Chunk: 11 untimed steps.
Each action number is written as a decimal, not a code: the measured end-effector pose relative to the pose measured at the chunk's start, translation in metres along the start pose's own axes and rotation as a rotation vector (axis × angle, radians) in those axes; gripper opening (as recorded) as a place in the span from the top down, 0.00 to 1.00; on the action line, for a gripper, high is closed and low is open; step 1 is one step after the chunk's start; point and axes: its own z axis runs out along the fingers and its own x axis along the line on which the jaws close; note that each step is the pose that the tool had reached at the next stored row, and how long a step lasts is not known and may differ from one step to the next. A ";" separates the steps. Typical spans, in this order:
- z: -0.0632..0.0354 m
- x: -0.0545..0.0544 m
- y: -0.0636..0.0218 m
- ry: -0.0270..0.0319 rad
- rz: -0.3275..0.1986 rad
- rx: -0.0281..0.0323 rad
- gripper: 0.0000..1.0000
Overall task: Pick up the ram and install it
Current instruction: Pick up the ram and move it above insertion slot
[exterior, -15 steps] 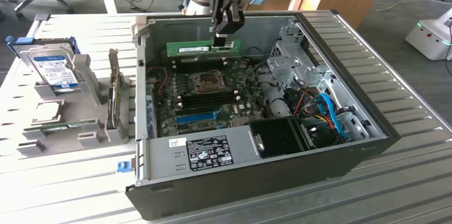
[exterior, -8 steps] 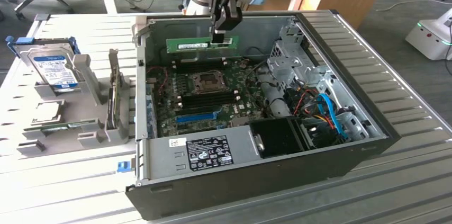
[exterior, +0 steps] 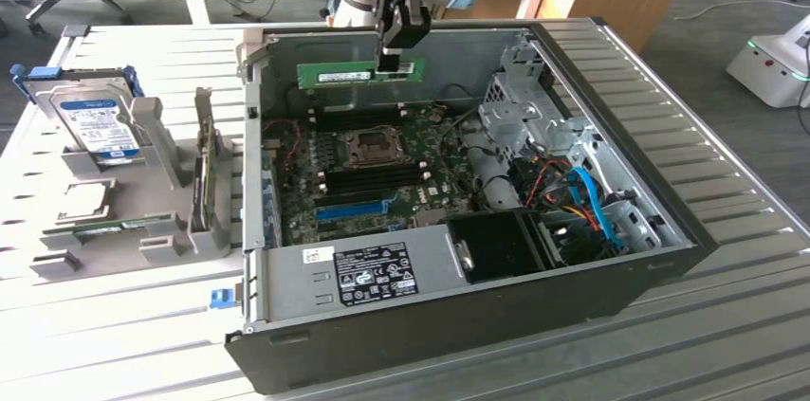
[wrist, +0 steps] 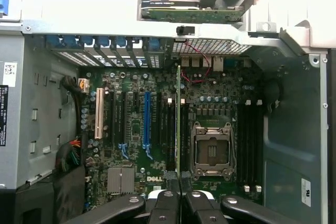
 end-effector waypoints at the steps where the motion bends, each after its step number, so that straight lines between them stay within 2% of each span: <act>1: 0.0000 0.000 0.0000 -0.0001 0.000 0.0000 0.88; 6: 0.0010 0.000 0.0000 -0.0002 0.000 0.0001 0.88; 11: 0.0074 0.000 -0.0004 -0.0002 0.000 0.0008 0.88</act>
